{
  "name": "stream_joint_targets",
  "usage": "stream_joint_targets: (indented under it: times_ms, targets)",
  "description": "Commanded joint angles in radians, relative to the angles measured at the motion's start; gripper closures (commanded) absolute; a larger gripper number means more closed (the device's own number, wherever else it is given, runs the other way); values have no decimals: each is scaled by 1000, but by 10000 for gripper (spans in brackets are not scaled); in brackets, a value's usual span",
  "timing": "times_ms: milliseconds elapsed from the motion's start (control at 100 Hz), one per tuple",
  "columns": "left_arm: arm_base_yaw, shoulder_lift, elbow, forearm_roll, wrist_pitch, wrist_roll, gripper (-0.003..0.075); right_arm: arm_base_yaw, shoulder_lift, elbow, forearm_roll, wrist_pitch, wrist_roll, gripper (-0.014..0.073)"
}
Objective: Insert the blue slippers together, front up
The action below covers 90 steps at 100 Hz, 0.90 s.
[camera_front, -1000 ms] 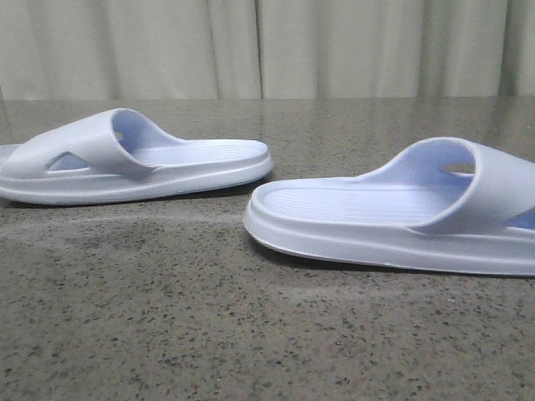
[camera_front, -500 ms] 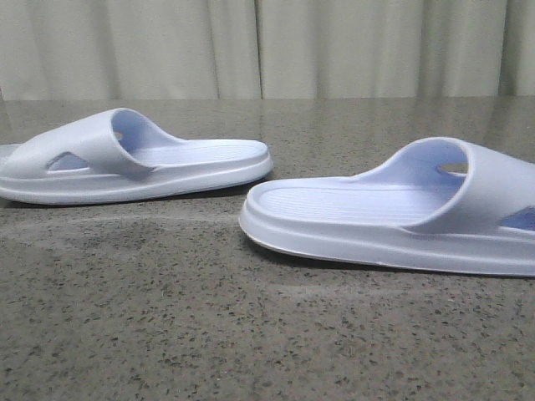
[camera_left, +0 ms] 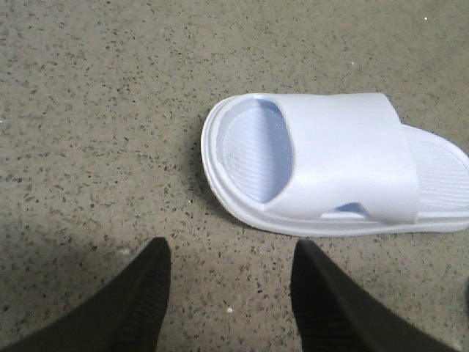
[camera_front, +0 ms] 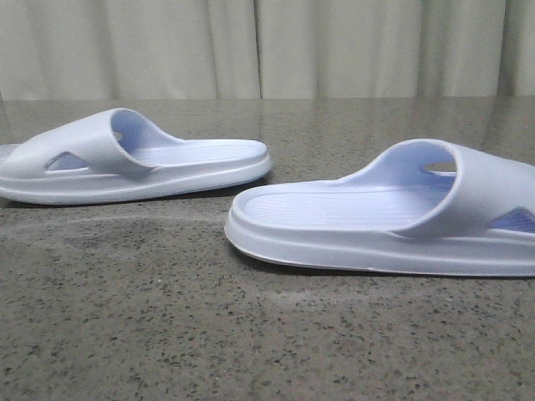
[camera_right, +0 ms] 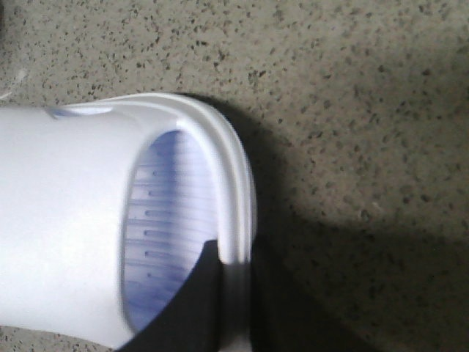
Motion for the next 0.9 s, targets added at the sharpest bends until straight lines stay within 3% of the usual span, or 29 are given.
stream_joint_targets:
  times_ms: [0,570,890]
  targets:
    - [3,45,-74,-42,-48,1,389,-7,-8,-27,17,-18,-23,701]
    - [5,410,-255,-165,49,154,389,-7,-8,-27,17,-28,-31,701]
    - [145,545,-286,-420,169,415,389,-7,-8,-27,17,-32,-36,701]
